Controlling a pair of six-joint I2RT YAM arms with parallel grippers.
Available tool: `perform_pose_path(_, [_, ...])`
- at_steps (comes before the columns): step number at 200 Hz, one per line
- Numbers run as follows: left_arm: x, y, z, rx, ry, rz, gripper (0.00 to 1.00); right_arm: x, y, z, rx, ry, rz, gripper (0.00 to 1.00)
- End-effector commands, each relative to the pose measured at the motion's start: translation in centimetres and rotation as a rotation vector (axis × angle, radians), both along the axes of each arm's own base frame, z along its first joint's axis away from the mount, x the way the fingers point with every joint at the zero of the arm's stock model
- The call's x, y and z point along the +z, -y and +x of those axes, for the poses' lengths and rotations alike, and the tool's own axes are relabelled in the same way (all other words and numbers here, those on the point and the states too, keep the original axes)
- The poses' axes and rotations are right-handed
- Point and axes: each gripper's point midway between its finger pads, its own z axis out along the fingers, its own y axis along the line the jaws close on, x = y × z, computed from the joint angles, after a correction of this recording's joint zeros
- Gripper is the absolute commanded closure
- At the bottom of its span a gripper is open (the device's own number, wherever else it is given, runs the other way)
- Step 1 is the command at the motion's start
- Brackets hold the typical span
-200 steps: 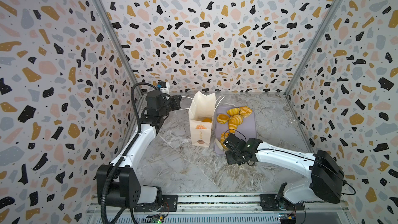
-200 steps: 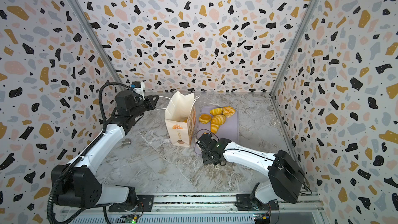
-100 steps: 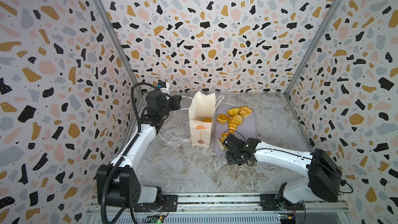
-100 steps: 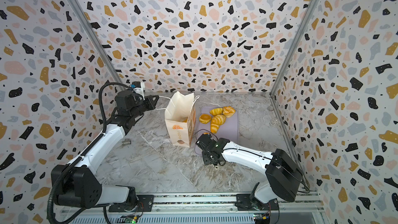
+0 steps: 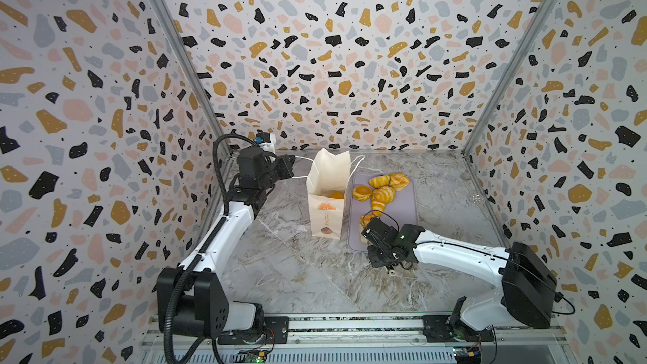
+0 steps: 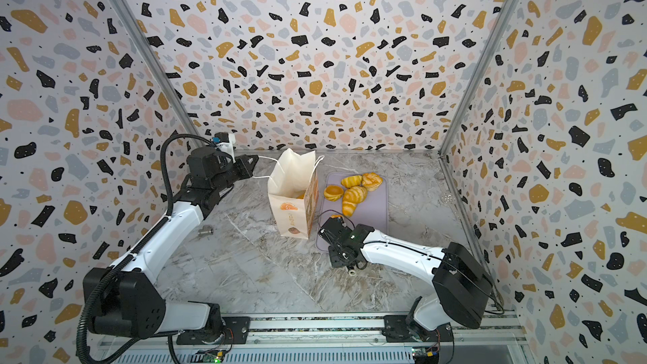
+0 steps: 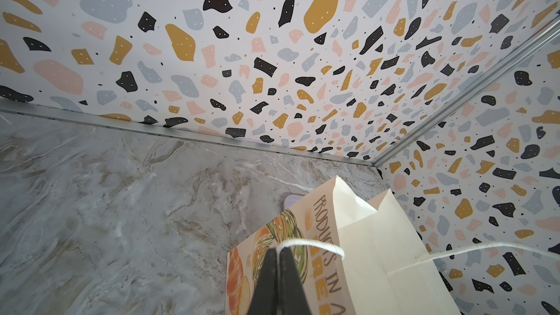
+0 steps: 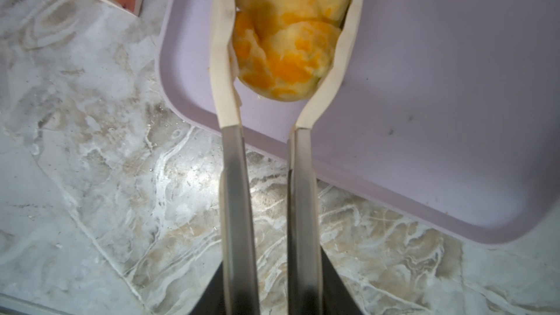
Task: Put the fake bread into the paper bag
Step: 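Lower the tongs and squeeze them shut on the twisted roll, then lift the twisted roll with the tongs toward the paper bag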
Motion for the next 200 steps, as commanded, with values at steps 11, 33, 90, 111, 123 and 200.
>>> perform_pose_path(11, [1.0, 0.0, -0.4, 0.0, 0.039, 0.004, 1.0, 2.1, 0.2, 0.4, -0.003, 0.069, 0.032, 0.65])
perform_pose_path(33, [0.9, 0.0, -0.4, 0.0, 0.037, 0.003, 1.0, 2.5, 0.4, 0.5, -0.009, 0.081, 0.041, 0.65])
perform_pose_path(90, [0.9, 0.1, -0.3, -0.001, 0.035, -0.003, 1.0, 3.4, 0.8, 0.7, -0.023, 0.114, 0.058, 0.65])
perform_pose_path(111, [1.0, 0.1, -0.4, -0.001, 0.038, -0.004, 1.0, 3.8, 0.8, 0.7, -0.026, 0.125, 0.066, 0.65])
perform_pose_path(123, [1.0, 0.0, -0.4, -0.001, 0.039, -0.003, 1.0, 4.0, 0.8, 0.8, -0.027, 0.133, 0.072, 0.65])
perform_pose_path(200, [1.0, 0.1, -0.4, -0.001, 0.039, -0.008, 1.0, 5.6, 0.7, 1.4, -0.041, 0.186, 0.118, 0.65])
